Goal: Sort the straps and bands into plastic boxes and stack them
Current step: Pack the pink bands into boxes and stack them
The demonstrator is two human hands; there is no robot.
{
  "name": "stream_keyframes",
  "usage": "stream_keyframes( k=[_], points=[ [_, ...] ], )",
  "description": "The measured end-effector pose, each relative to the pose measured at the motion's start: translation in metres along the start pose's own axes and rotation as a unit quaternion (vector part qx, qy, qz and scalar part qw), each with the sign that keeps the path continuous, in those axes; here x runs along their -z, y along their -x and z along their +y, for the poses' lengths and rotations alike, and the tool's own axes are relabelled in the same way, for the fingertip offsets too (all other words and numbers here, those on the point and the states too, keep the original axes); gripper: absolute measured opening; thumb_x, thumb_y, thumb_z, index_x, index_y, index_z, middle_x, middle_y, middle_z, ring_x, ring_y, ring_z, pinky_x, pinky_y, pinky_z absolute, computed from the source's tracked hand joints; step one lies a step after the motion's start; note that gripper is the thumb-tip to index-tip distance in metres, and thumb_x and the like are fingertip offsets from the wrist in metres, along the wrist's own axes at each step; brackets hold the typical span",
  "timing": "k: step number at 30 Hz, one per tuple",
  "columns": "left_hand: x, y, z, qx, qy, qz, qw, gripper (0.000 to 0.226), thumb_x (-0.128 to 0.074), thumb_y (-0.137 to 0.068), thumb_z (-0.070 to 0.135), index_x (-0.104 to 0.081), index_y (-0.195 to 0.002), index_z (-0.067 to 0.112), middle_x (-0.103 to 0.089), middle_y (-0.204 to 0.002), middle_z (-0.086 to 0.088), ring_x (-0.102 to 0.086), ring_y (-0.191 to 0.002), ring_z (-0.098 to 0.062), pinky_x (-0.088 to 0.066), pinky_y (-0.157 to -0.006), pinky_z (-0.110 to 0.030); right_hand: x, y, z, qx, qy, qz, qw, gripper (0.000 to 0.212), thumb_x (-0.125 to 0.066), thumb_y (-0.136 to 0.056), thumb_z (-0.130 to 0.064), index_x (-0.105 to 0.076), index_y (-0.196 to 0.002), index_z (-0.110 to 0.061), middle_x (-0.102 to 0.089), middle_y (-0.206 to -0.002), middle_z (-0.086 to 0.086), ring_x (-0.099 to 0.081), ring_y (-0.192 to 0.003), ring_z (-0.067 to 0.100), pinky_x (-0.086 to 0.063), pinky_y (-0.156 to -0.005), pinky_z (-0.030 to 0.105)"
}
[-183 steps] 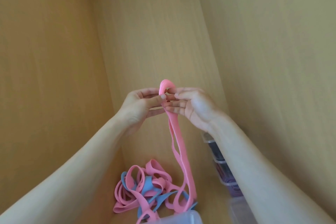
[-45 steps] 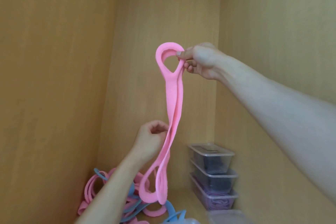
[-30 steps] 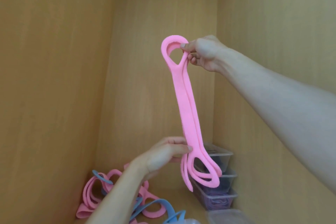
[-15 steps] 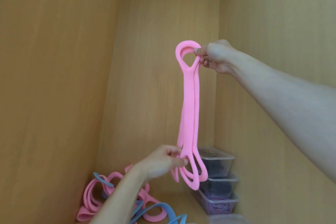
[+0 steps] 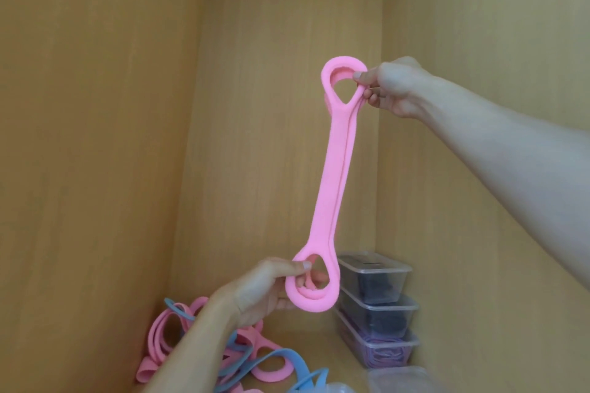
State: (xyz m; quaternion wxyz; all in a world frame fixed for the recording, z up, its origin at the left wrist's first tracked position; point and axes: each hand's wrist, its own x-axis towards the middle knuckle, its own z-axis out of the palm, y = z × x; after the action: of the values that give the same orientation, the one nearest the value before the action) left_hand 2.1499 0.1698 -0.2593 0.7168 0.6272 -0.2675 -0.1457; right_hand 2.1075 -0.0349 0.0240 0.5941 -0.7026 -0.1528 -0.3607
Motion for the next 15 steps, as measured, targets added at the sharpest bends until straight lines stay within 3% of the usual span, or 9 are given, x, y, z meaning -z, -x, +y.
stream_keyframes(
  k=[5,9,12,15],
  points=[
    [0.0006,0.0011,-0.0010,0.000,0.051,-0.012,0.999,0.016,-0.053,-0.098,0.007,-0.060,-0.106,-0.005,-0.062,-0.127,-0.031,-0.072,-0.089,-0.025,-0.059,-0.070,-0.032,0.0025,-0.0005,0.0044,-0.001,-0.005,0.003,1.000,0.019,-0.074,-0.086,0.000,-0.065,-0.102,0.003,-0.060,-0.078,0.010,-0.052,-0.051,0.013,-0.044,-0.048,0.020],
    [0.0049,-0.0021,-0.0033,-0.007,0.046,0.005,0.999,0.028,-0.051,-0.098,0.006,-0.054,-0.123,-0.007,-0.054,-0.139,-0.033,-0.063,-0.107,-0.032,-0.059,-0.081,-0.037,0.0050,-0.0020,0.0055,-0.003,-0.005,0.001,1.000,0.019,-0.074,-0.086,0.000,-0.065,-0.102,0.003,-0.059,-0.079,0.010,-0.051,-0.051,0.012,-0.044,-0.048,0.020],
    [0.0036,-0.0024,-0.0026,-0.017,0.011,-0.001,1.000,0.025,-0.050,-0.098,0.001,-0.056,-0.120,-0.008,-0.055,-0.138,-0.033,-0.061,-0.111,-0.033,-0.053,-0.096,-0.041,0.0057,-0.0022,0.0034,-0.004,-0.008,-0.003,1.000,0.019,-0.074,-0.085,0.000,-0.066,-0.101,0.003,-0.060,-0.079,0.010,-0.052,-0.051,0.012,-0.044,-0.048,0.020],
    [-0.0029,0.0035,0.0003,-0.032,-0.010,-0.015,0.999,0.019,-0.052,-0.095,-0.002,-0.061,-0.111,-0.008,-0.058,-0.134,-0.032,-0.064,-0.108,-0.029,-0.055,-0.091,-0.035,0.0032,-0.0013,0.0010,-0.003,-0.009,-0.008,1.000,0.019,-0.074,-0.085,0.000,-0.066,-0.101,0.004,-0.061,-0.078,0.010,-0.052,-0.049,0.012,-0.044,-0.049,0.020]
  ],
)
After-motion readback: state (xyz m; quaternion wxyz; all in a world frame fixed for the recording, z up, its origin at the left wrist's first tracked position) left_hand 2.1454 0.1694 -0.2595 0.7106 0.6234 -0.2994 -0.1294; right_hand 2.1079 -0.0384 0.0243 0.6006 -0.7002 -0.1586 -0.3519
